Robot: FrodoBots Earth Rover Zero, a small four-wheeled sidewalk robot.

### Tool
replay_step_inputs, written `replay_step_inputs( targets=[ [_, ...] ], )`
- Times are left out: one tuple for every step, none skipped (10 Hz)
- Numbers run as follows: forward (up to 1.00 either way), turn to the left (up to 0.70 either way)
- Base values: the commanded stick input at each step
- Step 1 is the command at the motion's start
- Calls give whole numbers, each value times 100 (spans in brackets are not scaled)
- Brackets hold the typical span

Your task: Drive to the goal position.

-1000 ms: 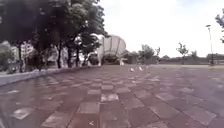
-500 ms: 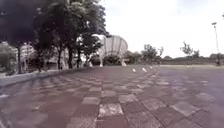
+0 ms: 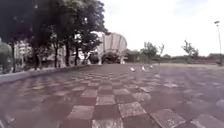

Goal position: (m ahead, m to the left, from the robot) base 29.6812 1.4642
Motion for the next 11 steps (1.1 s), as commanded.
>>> replay_step_inputs(
  targets=[
    [100,0],
    [100,0],
    [100,0],
    [100,0],
    [100,0],
    [100,0],
    [100,0],
    [100,0],
    [100,0],
    [100,0],
    [100,0]
  ],
)
